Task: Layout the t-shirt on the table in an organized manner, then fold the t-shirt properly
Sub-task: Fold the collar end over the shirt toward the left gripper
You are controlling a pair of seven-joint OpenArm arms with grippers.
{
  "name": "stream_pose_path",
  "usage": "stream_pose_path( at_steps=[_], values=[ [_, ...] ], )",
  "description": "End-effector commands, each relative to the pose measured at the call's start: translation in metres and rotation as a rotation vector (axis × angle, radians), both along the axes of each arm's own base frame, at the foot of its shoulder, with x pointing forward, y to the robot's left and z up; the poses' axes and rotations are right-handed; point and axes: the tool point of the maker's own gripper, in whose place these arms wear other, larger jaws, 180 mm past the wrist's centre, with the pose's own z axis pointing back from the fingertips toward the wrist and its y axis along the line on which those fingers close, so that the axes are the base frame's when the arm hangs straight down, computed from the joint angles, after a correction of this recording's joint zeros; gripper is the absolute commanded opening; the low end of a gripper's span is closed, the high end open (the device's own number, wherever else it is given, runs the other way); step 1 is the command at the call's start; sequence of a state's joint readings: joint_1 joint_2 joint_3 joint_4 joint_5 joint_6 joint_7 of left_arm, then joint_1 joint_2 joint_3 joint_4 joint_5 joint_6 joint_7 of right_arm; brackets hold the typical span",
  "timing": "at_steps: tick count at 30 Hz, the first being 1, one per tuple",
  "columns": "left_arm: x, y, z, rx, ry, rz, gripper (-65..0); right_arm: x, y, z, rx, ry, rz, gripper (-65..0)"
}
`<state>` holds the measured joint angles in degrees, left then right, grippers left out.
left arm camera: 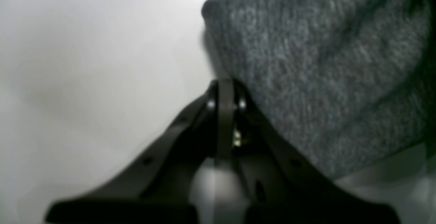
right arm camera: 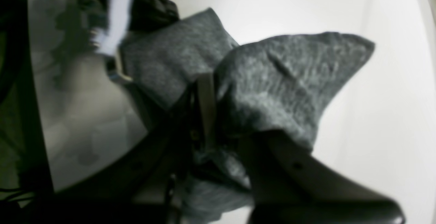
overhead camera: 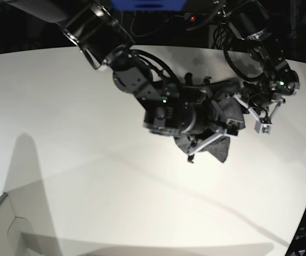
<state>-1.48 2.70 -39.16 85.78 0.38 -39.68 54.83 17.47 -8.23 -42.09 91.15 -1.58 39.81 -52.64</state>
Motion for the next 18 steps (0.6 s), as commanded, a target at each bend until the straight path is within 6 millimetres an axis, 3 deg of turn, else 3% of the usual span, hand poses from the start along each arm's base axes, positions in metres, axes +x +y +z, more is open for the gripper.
stream_pose_path(
  at_steps=[1,9,15,18],
  values=[
    [0.003,0.001,0.005,0.012,-0.008,-0.009,-65.0,-0.001,0.015,0.022,0.069,-0.039,0.041,-65.0],
    [0.002,0.001,0.004,0.010,-0.005,-0.009,-65.0,-0.009,0.038,0.028,0.192,-0.038,0.115,-65.0],
    [0.002,-0.003,0.009,0.007,-0.023,0.000,-65.0,-0.005,0.047,0.012,0.243,0.014,0.133,-65.0],
    [-0.005,-0.002,0.009,0.018,-0.019,-0.003,-65.0,-0.002,0.049,0.013,0.272,0.016,0.138,-65.0]
  ],
)
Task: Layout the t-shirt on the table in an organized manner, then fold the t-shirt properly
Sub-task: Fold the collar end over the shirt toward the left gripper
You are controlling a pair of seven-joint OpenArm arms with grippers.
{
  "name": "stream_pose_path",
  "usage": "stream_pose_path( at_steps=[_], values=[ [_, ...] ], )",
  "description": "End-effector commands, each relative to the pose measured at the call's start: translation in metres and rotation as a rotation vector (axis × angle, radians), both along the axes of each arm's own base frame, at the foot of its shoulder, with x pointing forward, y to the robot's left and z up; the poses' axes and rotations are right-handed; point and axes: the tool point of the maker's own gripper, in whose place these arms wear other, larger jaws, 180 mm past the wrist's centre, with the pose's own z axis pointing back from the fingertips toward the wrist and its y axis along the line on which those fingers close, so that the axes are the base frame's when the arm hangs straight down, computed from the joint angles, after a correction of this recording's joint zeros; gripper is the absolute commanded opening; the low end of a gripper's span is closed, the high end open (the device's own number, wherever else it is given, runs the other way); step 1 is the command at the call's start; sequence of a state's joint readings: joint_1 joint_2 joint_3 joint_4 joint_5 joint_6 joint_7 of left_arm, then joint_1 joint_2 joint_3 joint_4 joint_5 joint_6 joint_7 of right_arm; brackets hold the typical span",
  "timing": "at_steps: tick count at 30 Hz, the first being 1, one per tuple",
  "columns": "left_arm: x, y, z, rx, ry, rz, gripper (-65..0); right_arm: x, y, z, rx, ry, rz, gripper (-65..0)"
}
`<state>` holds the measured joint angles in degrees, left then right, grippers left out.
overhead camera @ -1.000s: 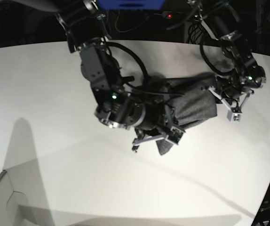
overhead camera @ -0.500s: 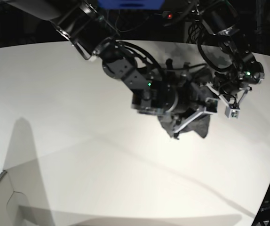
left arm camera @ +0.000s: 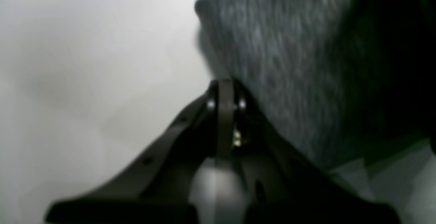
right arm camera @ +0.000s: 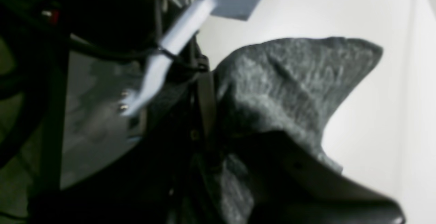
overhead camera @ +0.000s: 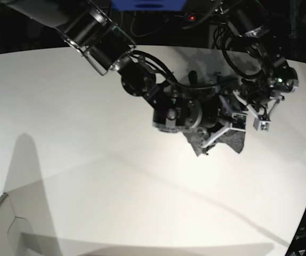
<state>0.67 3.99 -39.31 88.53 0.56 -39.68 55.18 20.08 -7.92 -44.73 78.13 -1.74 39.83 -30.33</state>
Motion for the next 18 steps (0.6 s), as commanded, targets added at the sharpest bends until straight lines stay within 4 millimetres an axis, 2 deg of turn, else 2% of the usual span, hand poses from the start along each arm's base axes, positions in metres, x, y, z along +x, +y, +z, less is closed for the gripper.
stream_pose_path(
  at_steps=[1,8,11,15,18],
  values=[
    [0.006,0.001,0.007,0.008,-0.022,-0.007,-65.0,0.006,0.012,0.028,0.081,-0.035,0.018,-65.0],
    [-0.002,0.000,0.002,0.001,-0.009,-0.001,-65.0,0.015,0.014,0.027,0.097,-0.037,0.022,-63.5],
    [-0.003,-0.001,0.001,0.000,-0.007,-0.001,-65.0,0.016,0.014,0.030,0.096,-0.044,0.024,-53.7],
    [-0.004,-0.004,0.000,-0.009,-0.006,0.001,-65.0,0.017,0.014,0.031,0.098,-0.047,0.025,-37.3],
    [-0.007,-0.004,-0.002,-0.009,0.001,0.001,-65.0,0.015,0.015,0.032,0.112,-0.046,0.028,-29.5]
  ],
)
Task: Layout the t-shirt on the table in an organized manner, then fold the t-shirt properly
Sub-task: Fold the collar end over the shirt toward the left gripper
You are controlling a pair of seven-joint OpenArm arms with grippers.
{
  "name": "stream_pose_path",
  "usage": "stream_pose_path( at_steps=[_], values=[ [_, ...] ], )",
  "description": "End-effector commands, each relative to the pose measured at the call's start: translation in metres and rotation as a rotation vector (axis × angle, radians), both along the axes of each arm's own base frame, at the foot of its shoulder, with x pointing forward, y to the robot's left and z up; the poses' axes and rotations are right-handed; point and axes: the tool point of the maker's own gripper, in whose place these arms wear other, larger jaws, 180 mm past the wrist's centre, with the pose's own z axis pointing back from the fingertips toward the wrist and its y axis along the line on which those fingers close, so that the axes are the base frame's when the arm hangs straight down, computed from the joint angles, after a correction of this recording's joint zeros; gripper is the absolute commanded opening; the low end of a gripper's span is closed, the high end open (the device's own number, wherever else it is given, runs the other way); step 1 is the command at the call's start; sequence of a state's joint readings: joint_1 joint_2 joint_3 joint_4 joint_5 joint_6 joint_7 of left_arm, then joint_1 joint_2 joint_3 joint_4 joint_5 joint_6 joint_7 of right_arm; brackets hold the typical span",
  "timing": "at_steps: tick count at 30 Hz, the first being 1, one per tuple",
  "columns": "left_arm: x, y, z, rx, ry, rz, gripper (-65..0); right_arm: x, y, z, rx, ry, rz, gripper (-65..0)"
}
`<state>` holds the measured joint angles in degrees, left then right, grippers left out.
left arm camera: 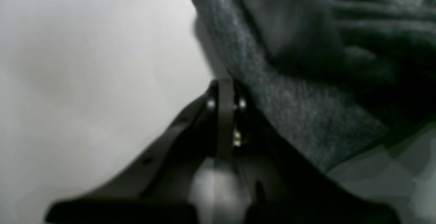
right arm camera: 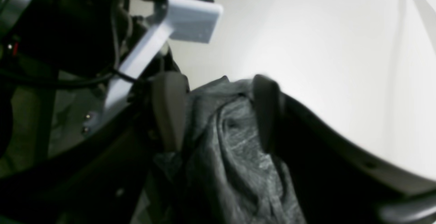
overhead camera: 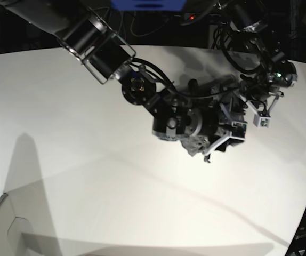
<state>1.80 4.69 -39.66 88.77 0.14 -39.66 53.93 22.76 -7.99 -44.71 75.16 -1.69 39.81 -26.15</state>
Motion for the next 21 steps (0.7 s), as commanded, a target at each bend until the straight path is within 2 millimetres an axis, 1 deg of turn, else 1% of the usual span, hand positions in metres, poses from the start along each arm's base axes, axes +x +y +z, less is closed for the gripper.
stream_pose_path(
  at_steps=[1,4,6,8,9,11,13,17,20,21],
  values=[
    [-0.005,-0.001,-0.001,0.007,0.014,-0.008,-65.0,0.000,0.013,0.027,0.091,-0.028,0.025,-28.3],
    [-0.004,0.001,0.004,0.018,0.001,-0.007,-65.0,-0.006,0.017,0.035,0.165,-0.019,0.034,-27.7],
    [-0.008,0.002,0.004,0.024,0.005,-0.007,-65.0,0.003,0.013,0.039,0.183,-0.019,0.007,-27.5],
    [-0.008,0.004,0.008,0.036,-0.005,-0.006,-65.0,0.017,0.002,0.047,0.214,-0.021,-0.047,-27.4],
    [-0.008,0.005,0.010,0.042,-0.012,-0.006,-65.0,0.021,-0.003,0.050,0.231,-0.018,-0.073,-27.4],
    [-0.011,0.006,0.012,0.052,-0.013,-0.005,-65.0,0.033,-0.019,0.060,0.276,-0.021,-0.140,-27.3],
    [-0.009,0.006,0.018,0.049,-0.033,-0.005,-65.0,0.046,-0.035,0.069,0.306,-0.033,-0.204,-27.3],
    [-0.011,0.003,0.028,-0.012,-0.084,0.006,-65.0,0.075,-0.077,0.069,0.265,-0.028,-0.352,-27.5],
    [-0.013,0.011,0.038,-0.027,-0.123,0.043,-65.0,0.084,-0.104,0.058,0.244,0.004,-0.446,-28.3],
    [-0.014,0.013,0.040,-0.026,-0.129,0.050,-65.0,0.086,-0.111,0.057,0.249,0.009,-0.470,-29.7]
  ],
)
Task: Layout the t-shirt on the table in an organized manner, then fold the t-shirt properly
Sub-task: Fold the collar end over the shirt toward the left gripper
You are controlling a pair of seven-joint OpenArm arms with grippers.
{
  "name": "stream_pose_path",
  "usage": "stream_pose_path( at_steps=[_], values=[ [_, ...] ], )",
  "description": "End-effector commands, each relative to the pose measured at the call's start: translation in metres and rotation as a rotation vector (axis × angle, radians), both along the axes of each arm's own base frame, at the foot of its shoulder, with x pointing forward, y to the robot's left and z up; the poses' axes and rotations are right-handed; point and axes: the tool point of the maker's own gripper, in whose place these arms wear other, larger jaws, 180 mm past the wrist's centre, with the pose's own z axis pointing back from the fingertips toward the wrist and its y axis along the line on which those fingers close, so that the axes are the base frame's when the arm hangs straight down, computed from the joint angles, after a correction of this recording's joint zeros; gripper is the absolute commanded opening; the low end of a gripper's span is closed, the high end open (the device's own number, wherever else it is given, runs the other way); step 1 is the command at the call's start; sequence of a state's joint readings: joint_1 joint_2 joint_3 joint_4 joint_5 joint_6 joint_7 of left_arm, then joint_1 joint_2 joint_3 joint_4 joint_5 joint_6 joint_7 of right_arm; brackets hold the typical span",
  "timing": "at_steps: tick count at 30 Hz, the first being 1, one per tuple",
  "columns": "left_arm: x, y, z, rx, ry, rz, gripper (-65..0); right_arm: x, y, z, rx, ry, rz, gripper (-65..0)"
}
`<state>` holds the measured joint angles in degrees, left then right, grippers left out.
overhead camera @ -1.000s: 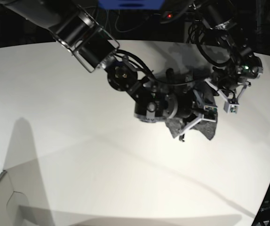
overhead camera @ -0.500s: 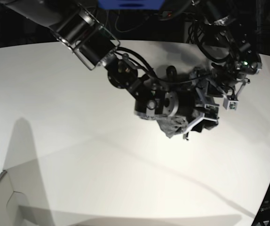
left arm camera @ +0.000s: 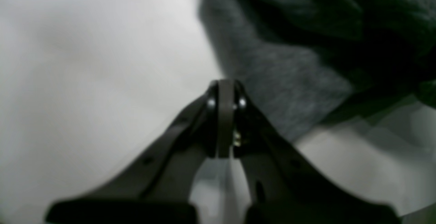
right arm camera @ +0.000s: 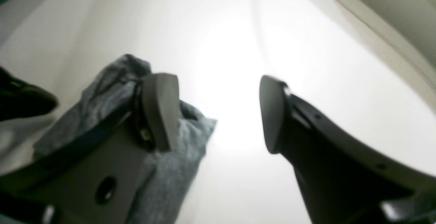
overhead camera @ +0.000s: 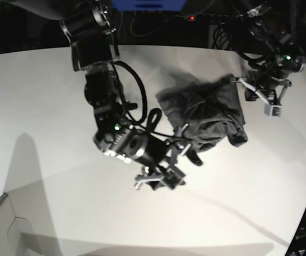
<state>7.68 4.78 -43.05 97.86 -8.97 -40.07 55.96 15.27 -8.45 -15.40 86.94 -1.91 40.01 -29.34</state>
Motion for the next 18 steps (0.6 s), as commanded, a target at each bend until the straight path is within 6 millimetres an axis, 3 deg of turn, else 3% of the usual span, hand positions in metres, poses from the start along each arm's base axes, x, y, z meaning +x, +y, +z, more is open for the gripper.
stream_pose_path(
  at_steps=[1,6,9,13,18],
  values=[
    [0.008,0.004,0.013,0.005,-0.053,0.008,-65.0,0.003,-0.002,0.014,0.047,-0.026,-0.016,-32.3],
    [-0.004,0.026,0.015,0.019,-0.051,0.080,-65.0,-0.017,-0.027,-0.021,0.024,0.051,-0.067,-53.1],
    [-0.009,0.038,0.018,0.035,-0.056,0.115,-65.0,-0.031,-0.031,-0.042,0.010,0.106,-0.068,-63.8],
    [-0.012,0.052,0.027,0.065,-0.070,0.140,-65.0,-0.041,-0.029,-0.053,0.011,0.142,-0.066,-65.0],
    [-0.011,0.060,0.036,0.101,-0.086,0.137,-65.0,-0.071,0.012,-0.061,-0.035,0.145,0.091,-65.0]
  ],
)
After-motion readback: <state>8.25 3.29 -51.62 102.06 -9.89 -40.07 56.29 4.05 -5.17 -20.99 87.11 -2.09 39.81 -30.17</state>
